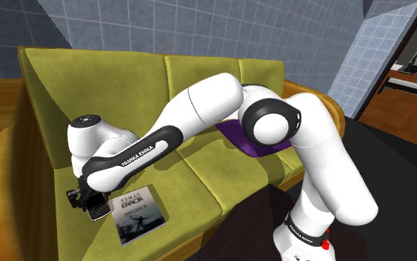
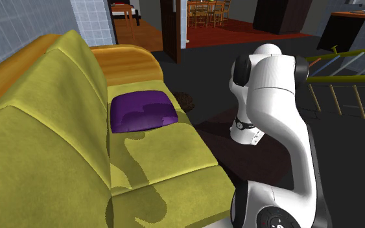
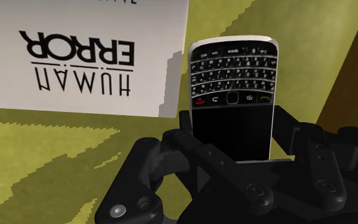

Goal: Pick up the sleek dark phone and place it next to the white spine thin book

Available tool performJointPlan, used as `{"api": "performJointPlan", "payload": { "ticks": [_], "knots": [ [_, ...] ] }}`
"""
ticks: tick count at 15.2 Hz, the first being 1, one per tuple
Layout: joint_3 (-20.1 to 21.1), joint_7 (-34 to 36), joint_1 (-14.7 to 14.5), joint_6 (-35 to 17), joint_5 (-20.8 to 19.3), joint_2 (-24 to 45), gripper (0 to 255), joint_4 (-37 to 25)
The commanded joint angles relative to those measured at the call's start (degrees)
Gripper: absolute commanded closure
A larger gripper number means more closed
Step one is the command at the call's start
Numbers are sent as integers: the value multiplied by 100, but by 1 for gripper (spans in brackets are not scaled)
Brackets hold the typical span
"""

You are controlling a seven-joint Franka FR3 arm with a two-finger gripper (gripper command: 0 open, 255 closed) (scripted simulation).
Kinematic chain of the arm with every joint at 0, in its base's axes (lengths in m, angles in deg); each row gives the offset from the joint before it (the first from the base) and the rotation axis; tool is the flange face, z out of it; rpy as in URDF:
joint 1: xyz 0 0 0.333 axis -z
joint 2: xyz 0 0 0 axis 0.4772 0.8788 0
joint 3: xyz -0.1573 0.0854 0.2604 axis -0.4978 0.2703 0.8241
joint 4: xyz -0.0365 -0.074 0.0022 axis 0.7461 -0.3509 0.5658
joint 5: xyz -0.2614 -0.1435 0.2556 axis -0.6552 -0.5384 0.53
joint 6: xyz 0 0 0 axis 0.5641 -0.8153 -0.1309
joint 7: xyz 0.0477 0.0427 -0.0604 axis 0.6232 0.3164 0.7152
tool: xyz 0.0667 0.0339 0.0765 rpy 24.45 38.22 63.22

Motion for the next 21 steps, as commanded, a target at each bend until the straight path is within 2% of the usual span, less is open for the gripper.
{"api": "performJointPlan", "payload": {
  "ticks": [1, 3, 4, 9, 13, 21],
  "knots": [
    [-1, -2, 2, -6, 0, 2, 255, 11],
    [-1, -2, 2, -6, 0, 2, 255, 11],
    [-1, -1, 1, -5, 0, 0, 0, 12],
    [-1, -2, 2, -6, 0, 2, 0, 11],
    [35, -22, 13, 410, 39, -507, 0, 104],
    [35, -22, 13, 409, 39, -506, 0, 104]
  ]
}}
